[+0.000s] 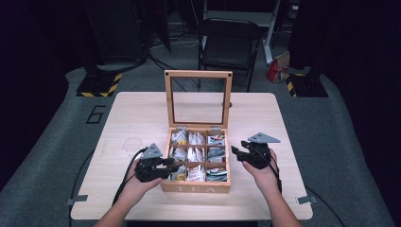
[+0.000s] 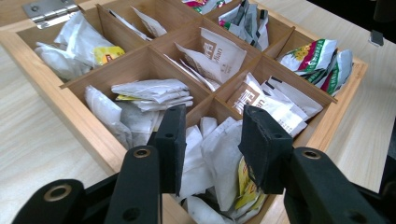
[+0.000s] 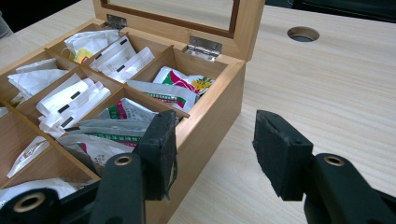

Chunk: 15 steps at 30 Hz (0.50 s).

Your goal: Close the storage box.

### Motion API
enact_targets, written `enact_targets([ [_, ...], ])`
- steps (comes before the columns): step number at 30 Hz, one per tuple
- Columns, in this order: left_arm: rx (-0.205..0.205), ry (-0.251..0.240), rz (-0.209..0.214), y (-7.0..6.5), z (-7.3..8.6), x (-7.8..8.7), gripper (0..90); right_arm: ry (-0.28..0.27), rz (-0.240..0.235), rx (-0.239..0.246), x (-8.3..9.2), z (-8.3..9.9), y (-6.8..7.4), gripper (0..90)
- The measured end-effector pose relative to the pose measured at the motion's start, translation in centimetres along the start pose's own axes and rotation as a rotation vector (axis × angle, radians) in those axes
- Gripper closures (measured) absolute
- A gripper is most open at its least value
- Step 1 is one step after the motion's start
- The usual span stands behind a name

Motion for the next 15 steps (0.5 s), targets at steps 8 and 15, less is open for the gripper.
enact_targets([
  [8,0.000,0.027,0.029,-0.26,0.26,-0.60,68.7,0.004,0.003,-0.007,-0.02,0.22,-0.21,47.9],
  [15,0.011,0.041,0.048,-0.37,0.28,-0.37,77.7,0.003,0.005,-0.013,-0.05,0.31,-0.28,47.9],
])
Point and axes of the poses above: each handheld gripper's, and its own axes: x roughly backward along the jaws, z roughly out of its underside, y roughly to its left, the point moved 4 cm from there along -x, roughly forward along the jaws, and after that the axes turned 1 degree about x, right-handed, at the moved point
